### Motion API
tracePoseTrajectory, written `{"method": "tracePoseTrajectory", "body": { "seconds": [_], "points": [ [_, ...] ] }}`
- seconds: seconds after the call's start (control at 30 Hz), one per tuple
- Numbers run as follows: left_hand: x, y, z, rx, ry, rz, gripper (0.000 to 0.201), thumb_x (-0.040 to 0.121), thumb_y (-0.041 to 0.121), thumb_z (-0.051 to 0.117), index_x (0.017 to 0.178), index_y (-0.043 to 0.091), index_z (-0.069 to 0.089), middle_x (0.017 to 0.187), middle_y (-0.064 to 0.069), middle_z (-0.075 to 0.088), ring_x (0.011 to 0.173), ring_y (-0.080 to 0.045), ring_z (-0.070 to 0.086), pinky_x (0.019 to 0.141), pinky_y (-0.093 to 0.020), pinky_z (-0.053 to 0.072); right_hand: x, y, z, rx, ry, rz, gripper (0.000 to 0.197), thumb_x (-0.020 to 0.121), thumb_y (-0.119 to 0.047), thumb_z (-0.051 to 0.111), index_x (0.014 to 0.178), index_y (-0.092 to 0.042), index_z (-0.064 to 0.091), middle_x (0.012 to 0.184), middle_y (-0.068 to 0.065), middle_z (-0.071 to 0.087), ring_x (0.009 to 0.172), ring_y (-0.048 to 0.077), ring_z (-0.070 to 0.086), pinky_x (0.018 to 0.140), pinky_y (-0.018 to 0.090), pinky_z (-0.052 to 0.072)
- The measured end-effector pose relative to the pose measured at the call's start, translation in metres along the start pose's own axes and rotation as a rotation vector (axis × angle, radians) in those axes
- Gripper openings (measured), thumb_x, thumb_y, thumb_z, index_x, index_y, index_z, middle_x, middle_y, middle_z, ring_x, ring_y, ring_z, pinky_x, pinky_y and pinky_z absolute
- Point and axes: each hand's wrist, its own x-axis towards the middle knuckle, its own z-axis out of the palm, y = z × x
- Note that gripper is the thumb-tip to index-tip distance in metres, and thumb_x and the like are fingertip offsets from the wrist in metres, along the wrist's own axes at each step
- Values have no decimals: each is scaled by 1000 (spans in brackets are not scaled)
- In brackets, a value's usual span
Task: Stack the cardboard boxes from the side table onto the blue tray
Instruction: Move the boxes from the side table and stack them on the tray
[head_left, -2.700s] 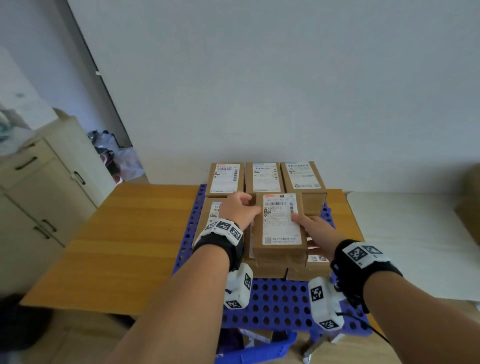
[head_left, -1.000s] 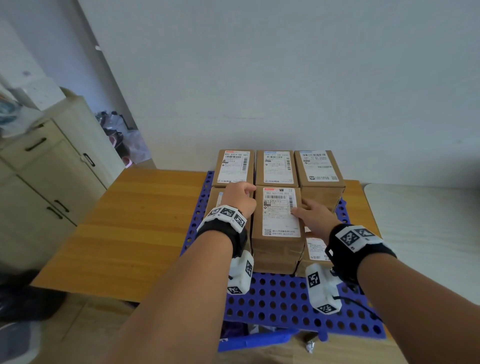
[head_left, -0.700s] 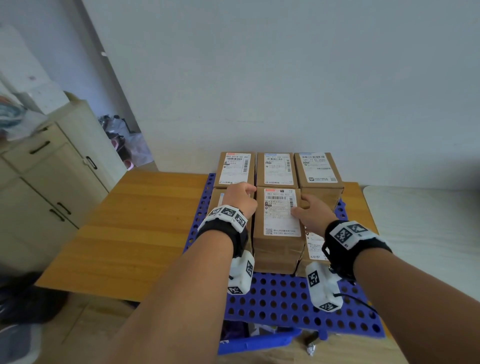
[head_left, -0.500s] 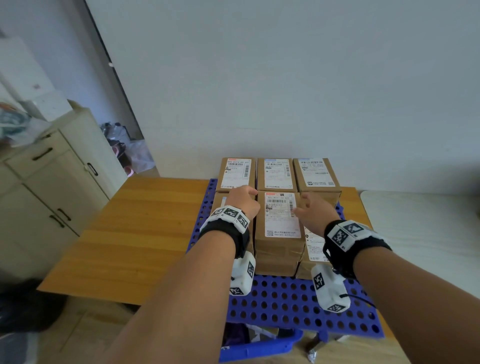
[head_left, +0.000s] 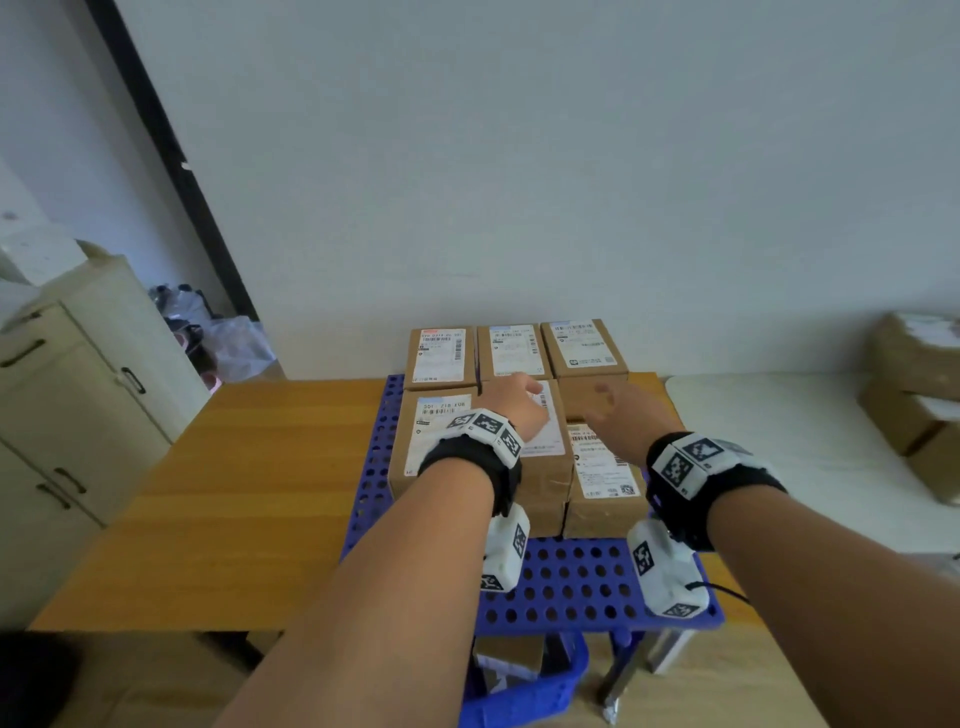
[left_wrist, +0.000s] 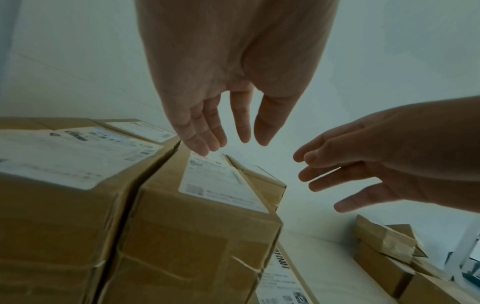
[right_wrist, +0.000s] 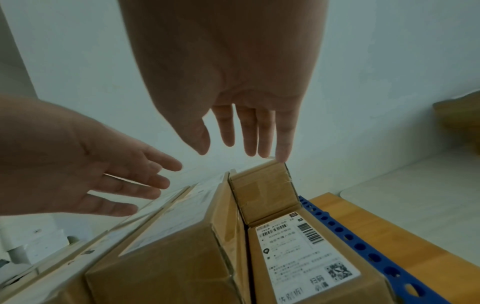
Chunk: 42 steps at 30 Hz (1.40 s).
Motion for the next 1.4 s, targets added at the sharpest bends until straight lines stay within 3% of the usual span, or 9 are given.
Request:
{"method": "tracePoseTrajectory", "body": {
  "seconds": [0.07,0.2,0.4,0.53,0.73,0.9,1.13,1.4],
  "points": [
    [-3,5,5,3,-5,9,42,95,13,58,137,18,54,143,-6,51,123,-25,55,99,-35,50,-7,9,-6,-3,16,8,49,96,-25,48,144,-14,42,138,11,54,115,27,58,95,35,48],
    [-5,24,16,40,-20,58,40,96,13,55,136,17,55,141,-6,54,122,-25,56,93,-31,48,-18,34,-22,18,57,35,47,98,-26,49,143,-13,43,136,9,56,115,26,57,84,28,42],
    [8,83,55,61,-55,137,41,95,15,57,135,18,56,140,-4,55,126,-22,55,100,-34,49,-20,90,-57,15,114,90,47,98,-31,52,142,-15,44,140,8,53,124,27,53,97,33,42],
    [14,130,95,64,-98,153,40,94,16,57,134,20,55,139,-3,55,121,-22,57,97,-33,50,-20,141,-89,9,142,137,47,98,-31,52,140,-14,46,137,9,55,123,27,53,97,32,41],
    [20,199,159,58,-148,150,39,93,14,58,131,20,57,140,-5,52,114,-25,61,82,-30,50,-25,228,-129,25,129,213,43,97,-33,53,136,-15,49,134,9,58,120,27,55,98,35,43],
    [24,254,213,71,-144,163,39,91,18,59,130,22,58,138,-6,53,120,-25,56,93,-29,46,-29,294,-163,61,128,249,42,98,-32,52,136,-14,50,133,8,58,118,27,56,96,34,44],
    [24,313,292,60,-201,173,38,90,20,62,128,22,60,136,-7,54,114,-26,60,91,-31,48,-34,368,-202,299,194,318,40,97,-29,54,131,-9,57,130,11,61,117,27,57,102,43,46],
    [43,359,341,77,-256,211,40,91,20,60,130,19,59,137,-9,53,116,-26,58,92,-31,46,-29,434,-228,278,166,373,32,99,-23,50,124,-7,61,124,13,63,114,28,58,97,37,46]
  ]
}}
